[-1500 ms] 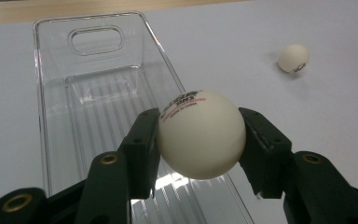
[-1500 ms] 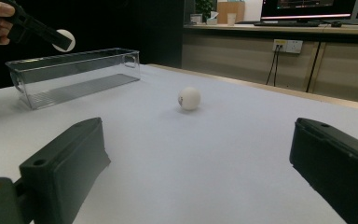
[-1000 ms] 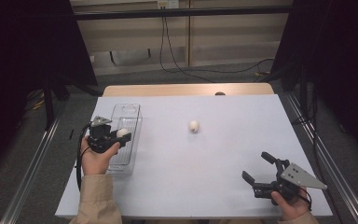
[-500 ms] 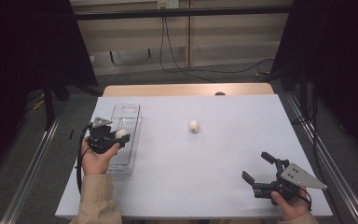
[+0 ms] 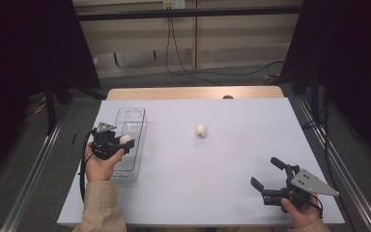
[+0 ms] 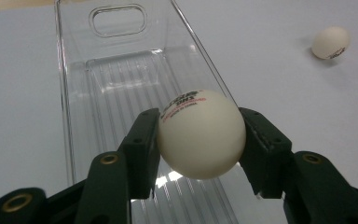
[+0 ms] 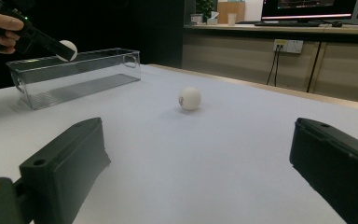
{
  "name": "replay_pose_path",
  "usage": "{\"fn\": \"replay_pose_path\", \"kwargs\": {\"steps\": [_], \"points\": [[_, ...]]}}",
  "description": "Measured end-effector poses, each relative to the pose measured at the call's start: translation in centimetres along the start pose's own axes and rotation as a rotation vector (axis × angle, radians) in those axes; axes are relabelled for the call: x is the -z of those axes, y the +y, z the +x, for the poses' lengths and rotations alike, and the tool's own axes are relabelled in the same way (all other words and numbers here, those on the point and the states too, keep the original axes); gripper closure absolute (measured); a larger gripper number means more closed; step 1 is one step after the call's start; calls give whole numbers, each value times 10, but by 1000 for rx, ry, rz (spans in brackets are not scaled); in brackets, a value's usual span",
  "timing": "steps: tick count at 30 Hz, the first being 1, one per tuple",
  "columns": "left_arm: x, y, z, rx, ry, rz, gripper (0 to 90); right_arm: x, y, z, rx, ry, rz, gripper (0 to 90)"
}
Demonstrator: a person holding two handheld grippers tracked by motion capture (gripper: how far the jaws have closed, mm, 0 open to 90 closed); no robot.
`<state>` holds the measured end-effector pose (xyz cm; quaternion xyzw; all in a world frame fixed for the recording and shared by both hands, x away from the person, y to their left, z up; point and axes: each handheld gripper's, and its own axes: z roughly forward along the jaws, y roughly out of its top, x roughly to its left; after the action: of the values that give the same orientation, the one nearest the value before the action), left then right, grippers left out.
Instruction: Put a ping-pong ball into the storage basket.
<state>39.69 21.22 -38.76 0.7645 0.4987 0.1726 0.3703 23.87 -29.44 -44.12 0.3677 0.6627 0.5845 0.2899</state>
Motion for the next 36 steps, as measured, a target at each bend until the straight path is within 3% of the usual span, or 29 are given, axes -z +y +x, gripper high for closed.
{"fn": "replay_pose_path", "kwargs": {"steps": [36], "points": [[-3, -3, 1, -3, 11, 11, 508, 0, 0, 0, 1, 0, 1, 28]]}}
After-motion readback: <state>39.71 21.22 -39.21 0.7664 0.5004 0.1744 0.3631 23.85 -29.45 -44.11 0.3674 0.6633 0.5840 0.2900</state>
